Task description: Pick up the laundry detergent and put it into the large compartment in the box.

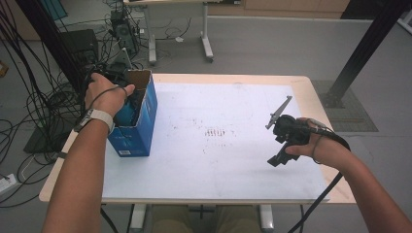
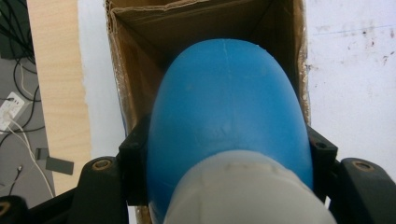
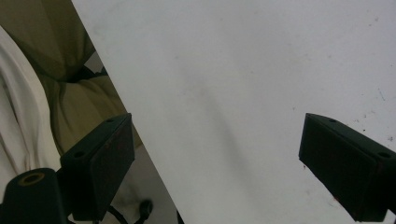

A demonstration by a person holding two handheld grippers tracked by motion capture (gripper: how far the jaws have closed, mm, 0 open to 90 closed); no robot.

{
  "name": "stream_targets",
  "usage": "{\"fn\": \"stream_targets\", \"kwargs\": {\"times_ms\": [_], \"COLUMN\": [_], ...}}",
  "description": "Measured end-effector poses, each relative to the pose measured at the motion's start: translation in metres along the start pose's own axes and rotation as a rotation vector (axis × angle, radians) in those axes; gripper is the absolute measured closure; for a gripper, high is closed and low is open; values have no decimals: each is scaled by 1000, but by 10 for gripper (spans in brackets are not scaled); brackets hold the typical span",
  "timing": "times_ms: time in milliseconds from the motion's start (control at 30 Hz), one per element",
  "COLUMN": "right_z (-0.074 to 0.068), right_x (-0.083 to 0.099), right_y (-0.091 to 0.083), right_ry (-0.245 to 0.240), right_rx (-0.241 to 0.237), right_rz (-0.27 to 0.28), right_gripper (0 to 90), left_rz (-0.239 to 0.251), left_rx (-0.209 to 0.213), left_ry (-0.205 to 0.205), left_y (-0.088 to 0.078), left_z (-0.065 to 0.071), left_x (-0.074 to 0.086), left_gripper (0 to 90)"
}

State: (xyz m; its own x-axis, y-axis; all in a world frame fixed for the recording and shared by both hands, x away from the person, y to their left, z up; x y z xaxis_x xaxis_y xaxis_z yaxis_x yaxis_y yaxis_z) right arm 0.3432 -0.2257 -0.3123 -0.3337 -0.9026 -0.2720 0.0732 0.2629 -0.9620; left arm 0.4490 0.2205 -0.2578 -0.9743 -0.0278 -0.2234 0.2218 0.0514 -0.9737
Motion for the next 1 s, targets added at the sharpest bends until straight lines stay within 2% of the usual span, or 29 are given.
{"fn": "stream_targets", "kwargs": {"times_ms": [1000], "right_z": [2], "right_x": [-1], "right_y": [7], "right_ry": [0], "right_rx": [-13], "right_rz": [-7], "right_gripper": [106], "left_rz": [-22], "left_rx": [3], "left_ry": [6], "left_y": [29], "left_z": [-6], "left_x": [8], "left_gripper": [378]}}
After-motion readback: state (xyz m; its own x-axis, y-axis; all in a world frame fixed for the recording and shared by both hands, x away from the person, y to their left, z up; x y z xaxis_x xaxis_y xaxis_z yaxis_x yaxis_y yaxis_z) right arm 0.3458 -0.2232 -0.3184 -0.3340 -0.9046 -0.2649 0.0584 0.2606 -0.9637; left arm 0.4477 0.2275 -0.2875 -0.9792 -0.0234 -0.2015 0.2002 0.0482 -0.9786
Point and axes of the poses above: each handheld gripper's, and its own axes: y roughly forward along the jaws, x roughly out of its underside, z roughly to its right, the point moved 2 cm from there along y, roughly forward along the jaws, and after that the axes turned 8 degrees about -y, right-handed, at the moved point
